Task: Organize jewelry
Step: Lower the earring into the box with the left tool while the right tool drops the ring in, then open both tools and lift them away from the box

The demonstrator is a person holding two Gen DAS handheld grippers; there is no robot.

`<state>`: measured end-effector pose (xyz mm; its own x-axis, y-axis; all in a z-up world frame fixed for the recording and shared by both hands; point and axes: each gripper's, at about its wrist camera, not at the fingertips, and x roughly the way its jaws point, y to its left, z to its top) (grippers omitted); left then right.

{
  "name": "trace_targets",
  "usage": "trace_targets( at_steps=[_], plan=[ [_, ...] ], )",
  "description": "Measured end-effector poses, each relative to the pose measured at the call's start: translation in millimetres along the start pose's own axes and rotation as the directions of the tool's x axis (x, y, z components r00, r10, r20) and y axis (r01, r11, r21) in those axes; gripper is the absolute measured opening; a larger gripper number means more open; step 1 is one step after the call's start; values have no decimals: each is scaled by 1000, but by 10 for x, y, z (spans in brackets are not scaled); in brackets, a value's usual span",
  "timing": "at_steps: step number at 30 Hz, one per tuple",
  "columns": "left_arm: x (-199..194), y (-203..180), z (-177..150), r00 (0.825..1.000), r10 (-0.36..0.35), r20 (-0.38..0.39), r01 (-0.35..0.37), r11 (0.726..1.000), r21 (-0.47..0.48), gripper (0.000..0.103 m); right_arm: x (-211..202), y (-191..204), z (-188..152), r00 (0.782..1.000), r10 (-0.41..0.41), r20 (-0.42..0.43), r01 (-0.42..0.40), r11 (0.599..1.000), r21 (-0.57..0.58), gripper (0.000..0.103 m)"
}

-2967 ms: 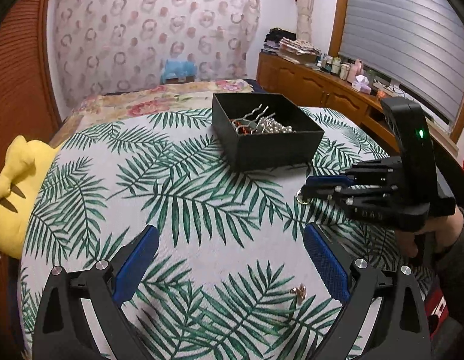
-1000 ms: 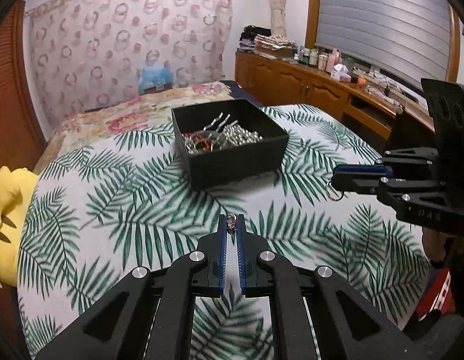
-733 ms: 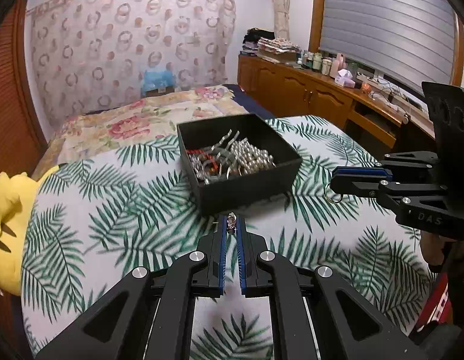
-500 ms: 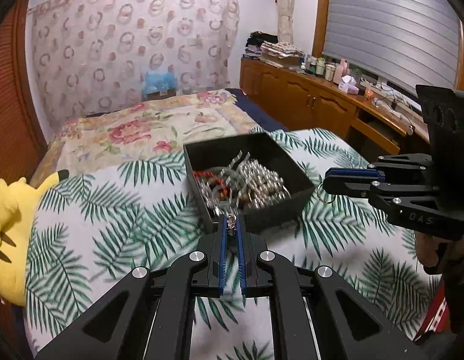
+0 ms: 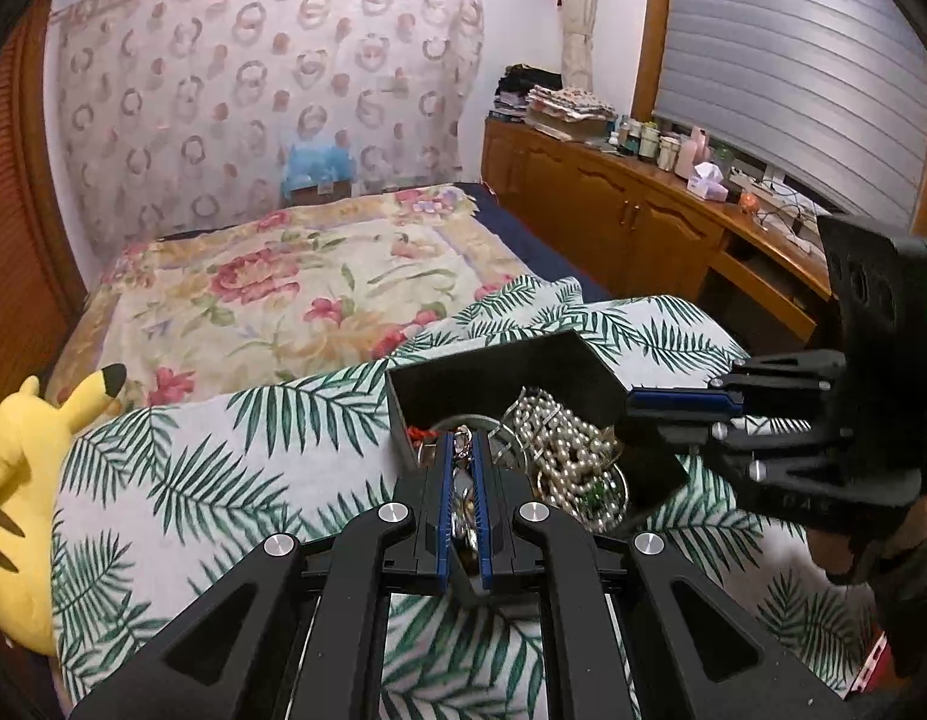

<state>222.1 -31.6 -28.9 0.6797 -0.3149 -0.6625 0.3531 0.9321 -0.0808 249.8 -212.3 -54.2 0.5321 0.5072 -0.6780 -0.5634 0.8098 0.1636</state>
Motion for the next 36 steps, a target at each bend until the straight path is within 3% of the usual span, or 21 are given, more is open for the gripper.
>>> trace_targets(
  at_steps=[18,20,22,24,26,27,30,33,36],
  plan=[
    [488,20,241,999,6,-48,-6,1000,-8,6,-104,-259,-19,998,-50,44,47,997,54,24],
    [497,27,233,999,3,-51,-4,1000,-19,10,-137,-287,-41,998,-51,47,48,997,63,24],
    [487,16,223,999,11,-50,-12,1000,-20,25,-161,-316,-68,997,-61,49,57,996,70,24],
    [472,-6,222,999,15,-46,-16,1000,-19,31,-172,-337,-89,997,-67,49,64,995,77,24],
    [445,-14,217,999,24,-44,-25,999,-25,46,-182,-353,-113,996,-77,47,73,994,80,24],
    [426,-22,215,999,33,-40,-34,999,-27,62,-183,-355,-121,995,-83,47,79,994,80,24],
    [327,-36,179,998,52,-21,-53,998,-40,79,-198,-355,-150,993,-109,46,105,991,83,26],
    [250,-18,132,998,66,-19,-67,996,-63,91,-233,-351,-199,990,-129,51,124,988,96,42],
    [162,-26,74,995,96,-24,-97,993,-66,94,-285,-358,-240,986,-154,59,146,983,115,62]
  ],
)
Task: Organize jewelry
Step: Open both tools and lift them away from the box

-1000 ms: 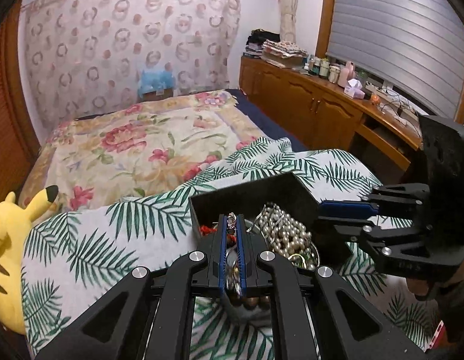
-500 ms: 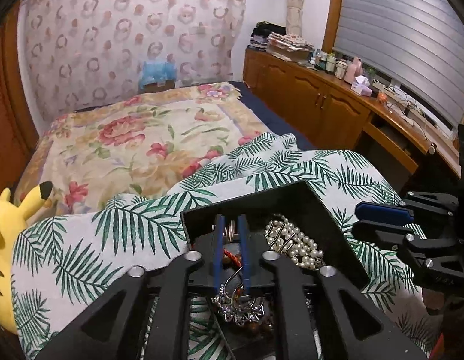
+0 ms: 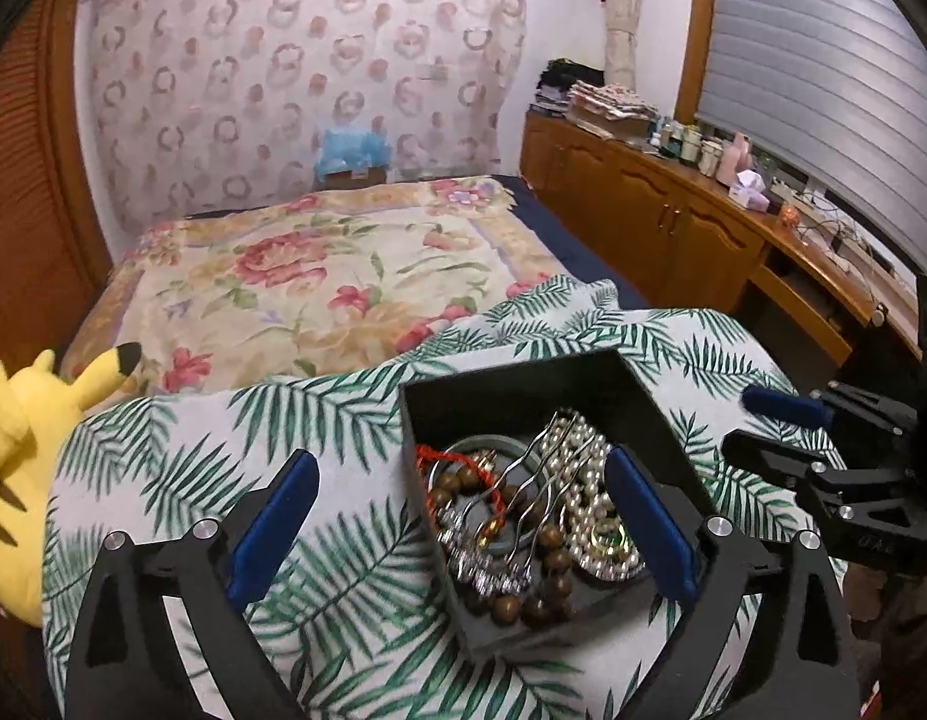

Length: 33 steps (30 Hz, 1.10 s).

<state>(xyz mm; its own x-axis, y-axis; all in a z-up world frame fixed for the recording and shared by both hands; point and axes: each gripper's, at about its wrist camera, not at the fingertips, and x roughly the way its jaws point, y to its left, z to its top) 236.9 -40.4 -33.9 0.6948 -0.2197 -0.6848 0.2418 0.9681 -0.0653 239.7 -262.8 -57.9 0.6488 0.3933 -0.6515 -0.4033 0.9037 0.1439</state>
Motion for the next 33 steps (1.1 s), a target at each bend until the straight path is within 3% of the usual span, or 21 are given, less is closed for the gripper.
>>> trace_targets(
  at_steps=[2,5,7,19,33],
  plan=[
    [-65,2,-40,1000,24,0,-24,1000,-4,95,-55,-10,-23,1000,-20,16,20,1000,16,82],
    [-164,12,-125,999,41,-6,-41,999,-17,95,-147,14,-55,998,-49,38,48,998,30,97],
    [-252,13,-210,999,43,-5,-44,999,-28,95,-224,60,-105,996,-62,57,60,998,32,101],
    [-743,-65,-668,997,79,23,-78,996,-47,95,-568,384,-451,988,-122,98,118,992,51,101],
    [-1517,-174,-778,979,108,174,-98,993,-61,95,-1270,687,-437,956,-149,253,140,989,54,101]
  ],
)
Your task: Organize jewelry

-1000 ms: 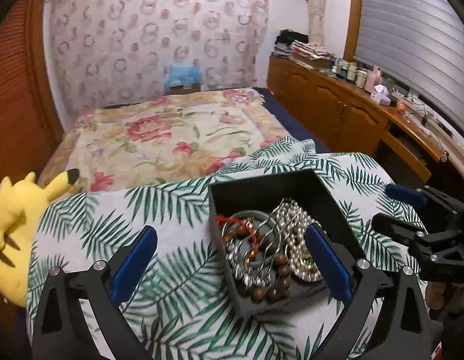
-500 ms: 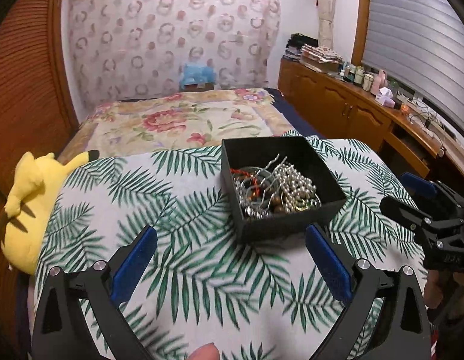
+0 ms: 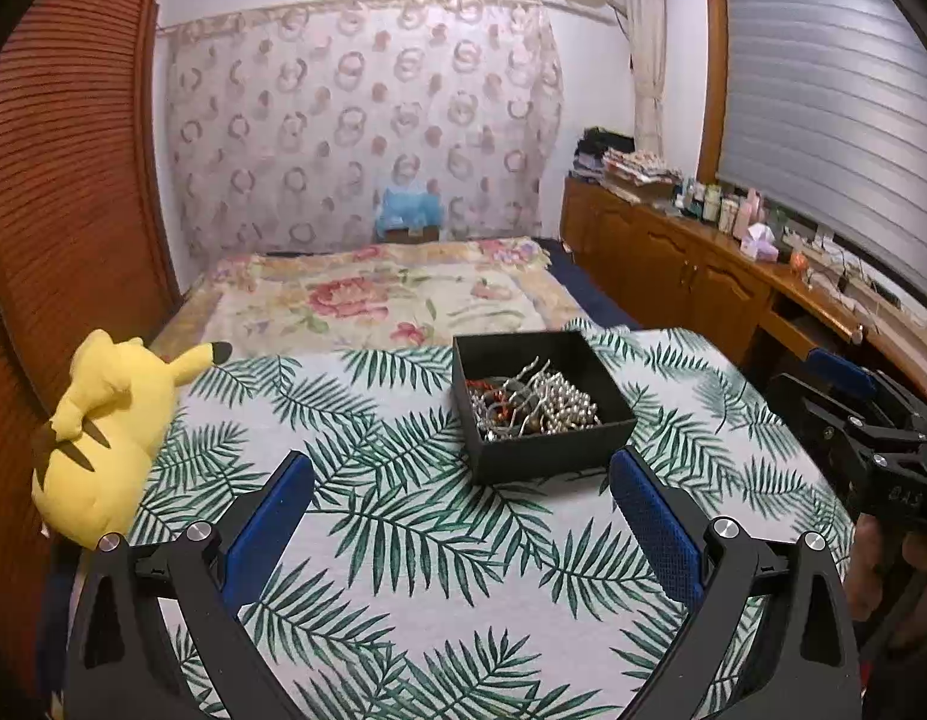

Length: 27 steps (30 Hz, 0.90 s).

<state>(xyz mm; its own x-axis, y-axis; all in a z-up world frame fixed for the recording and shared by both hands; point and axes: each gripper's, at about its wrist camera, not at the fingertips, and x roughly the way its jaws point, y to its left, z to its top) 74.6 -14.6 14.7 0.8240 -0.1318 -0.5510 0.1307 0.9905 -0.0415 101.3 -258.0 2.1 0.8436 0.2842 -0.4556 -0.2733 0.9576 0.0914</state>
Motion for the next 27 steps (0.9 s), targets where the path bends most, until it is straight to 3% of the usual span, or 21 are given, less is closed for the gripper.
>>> trace_targets(
  at_steps=[27],
  plan=[
    [-129,-18,12,999,23,31,-23,1000,9,95,-125,41,19,1000,-8,27,8,1000,-1,101]
  ],
)
